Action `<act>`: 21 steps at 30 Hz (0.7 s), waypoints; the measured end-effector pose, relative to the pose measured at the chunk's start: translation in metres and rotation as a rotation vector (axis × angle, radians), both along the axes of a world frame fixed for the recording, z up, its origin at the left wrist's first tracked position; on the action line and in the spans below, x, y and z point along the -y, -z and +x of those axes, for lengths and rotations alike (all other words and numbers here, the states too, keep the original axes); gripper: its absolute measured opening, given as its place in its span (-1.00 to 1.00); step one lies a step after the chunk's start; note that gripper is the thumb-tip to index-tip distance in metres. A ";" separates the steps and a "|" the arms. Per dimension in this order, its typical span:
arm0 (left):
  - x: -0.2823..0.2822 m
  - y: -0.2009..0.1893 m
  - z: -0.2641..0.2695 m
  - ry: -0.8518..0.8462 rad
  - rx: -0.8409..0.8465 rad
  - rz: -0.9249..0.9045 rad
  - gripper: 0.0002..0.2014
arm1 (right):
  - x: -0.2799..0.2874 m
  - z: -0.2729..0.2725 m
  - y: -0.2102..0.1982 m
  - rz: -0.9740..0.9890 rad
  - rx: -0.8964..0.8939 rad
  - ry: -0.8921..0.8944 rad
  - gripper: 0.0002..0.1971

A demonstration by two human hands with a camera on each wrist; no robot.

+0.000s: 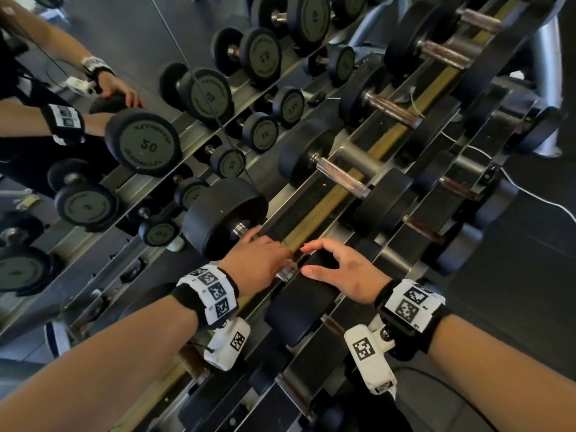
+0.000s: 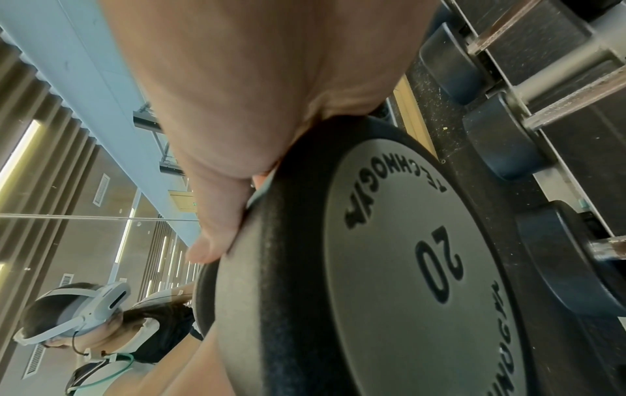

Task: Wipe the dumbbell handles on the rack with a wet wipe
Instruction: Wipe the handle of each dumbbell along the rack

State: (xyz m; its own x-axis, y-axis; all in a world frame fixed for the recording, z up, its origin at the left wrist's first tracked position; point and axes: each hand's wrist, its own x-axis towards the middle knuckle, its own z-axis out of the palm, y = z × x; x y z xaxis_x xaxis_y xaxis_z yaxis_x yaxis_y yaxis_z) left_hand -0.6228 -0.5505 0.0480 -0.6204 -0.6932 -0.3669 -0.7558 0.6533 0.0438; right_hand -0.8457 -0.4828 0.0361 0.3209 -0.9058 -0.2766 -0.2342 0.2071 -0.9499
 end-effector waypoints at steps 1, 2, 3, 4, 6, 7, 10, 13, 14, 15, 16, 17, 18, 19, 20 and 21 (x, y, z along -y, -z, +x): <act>0.005 -0.001 0.005 -0.030 0.011 -0.016 -0.74 | 0.000 0.000 0.000 0.010 0.008 -0.002 -0.59; 0.010 -0.003 0.009 -0.071 0.008 -0.026 -0.72 | 0.000 0.000 0.001 0.020 0.022 -0.001 -0.59; 0.013 -0.004 0.012 -0.105 -0.012 -0.039 -0.73 | 0.000 -0.001 0.002 0.025 0.034 0.002 -0.59; 0.014 -0.004 0.014 -0.123 -0.041 -0.055 -0.73 | 0.000 -0.001 0.002 0.027 0.039 0.004 -0.58; 0.007 -0.005 0.012 -0.144 -0.087 -0.065 -0.72 | 0.001 -0.001 0.003 0.028 0.037 -0.007 -0.58; 0.001 -0.004 0.008 -0.133 -0.098 -0.062 -0.73 | 0.001 -0.001 0.004 0.025 0.034 -0.009 -0.58; -0.017 0.002 -0.002 -0.064 -0.149 -0.027 -0.73 | 0.003 -0.002 0.008 0.000 0.010 -0.010 -0.58; -0.010 -0.002 0.003 -0.085 -0.125 -0.039 -0.68 | 0.003 -0.002 0.010 0.001 0.019 -0.021 -0.58; -0.005 -0.003 0.007 -0.100 -0.100 -0.076 -0.63 | 0.003 -0.003 0.011 0.004 0.024 -0.024 -0.57; -0.001 -0.005 0.012 -0.120 -0.077 -0.117 -0.59 | 0.003 -0.003 0.011 0.004 0.028 -0.024 -0.56; 0.003 -0.006 0.016 -0.145 -0.064 -0.151 -0.59 | 0.003 -0.003 0.010 0.005 0.033 -0.022 -0.54; 0.005 -0.007 0.018 -0.169 -0.062 -0.175 -0.59 | 0.002 -0.003 0.010 0.005 0.034 -0.019 -0.53; 0.003 -0.006 0.016 -0.186 -0.077 -0.184 -0.60 | 0.002 -0.002 0.010 0.004 0.033 -0.017 -0.53; -0.001 -0.005 0.013 -0.183 -0.094 -0.177 -0.61 | 0.002 -0.002 0.010 0.001 0.032 -0.014 -0.54; -0.006 -0.005 0.009 -0.147 -0.107 -0.162 -0.62 | 0.002 -0.001 0.010 -0.003 0.030 -0.010 -0.57; -0.012 -0.003 0.004 -0.082 -0.122 -0.143 -0.62 | 0.002 -0.001 0.010 -0.012 0.023 -0.006 -0.59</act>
State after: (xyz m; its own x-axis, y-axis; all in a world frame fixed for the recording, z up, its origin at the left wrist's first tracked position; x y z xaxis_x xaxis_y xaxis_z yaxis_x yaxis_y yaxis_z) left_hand -0.6187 -0.5383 0.0514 -0.5935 -0.7830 -0.1862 -0.8016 0.5958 0.0495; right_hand -0.8468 -0.4849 0.0260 0.3321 -0.9071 -0.2585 -0.2136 0.1947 -0.9573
